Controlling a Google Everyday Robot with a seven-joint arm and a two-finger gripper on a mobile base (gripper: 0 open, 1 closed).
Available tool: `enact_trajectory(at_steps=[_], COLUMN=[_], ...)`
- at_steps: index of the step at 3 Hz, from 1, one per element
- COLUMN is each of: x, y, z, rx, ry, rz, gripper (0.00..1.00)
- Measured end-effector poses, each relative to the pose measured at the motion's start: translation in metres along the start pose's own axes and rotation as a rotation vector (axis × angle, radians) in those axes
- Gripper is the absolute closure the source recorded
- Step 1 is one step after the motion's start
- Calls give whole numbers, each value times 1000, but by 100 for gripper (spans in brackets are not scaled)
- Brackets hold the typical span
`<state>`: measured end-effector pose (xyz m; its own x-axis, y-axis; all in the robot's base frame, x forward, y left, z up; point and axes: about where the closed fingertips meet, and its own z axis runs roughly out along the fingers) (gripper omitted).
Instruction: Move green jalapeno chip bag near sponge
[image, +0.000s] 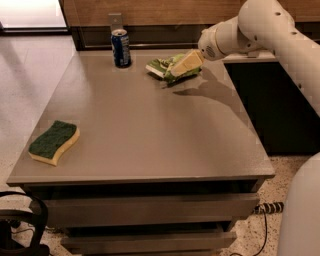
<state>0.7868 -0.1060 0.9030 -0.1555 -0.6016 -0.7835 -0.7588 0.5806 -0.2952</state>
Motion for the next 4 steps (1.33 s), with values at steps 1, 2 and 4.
enact_trajectory(at_steps=[1, 2, 4], x=[6, 18, 26], y=[10, 15, 24], z=[25, 45, 65], rx=[-34, -60, -101], ry=[5, 22, 36], rz=[27, 59, 78], gripper=[0, 0, 16])
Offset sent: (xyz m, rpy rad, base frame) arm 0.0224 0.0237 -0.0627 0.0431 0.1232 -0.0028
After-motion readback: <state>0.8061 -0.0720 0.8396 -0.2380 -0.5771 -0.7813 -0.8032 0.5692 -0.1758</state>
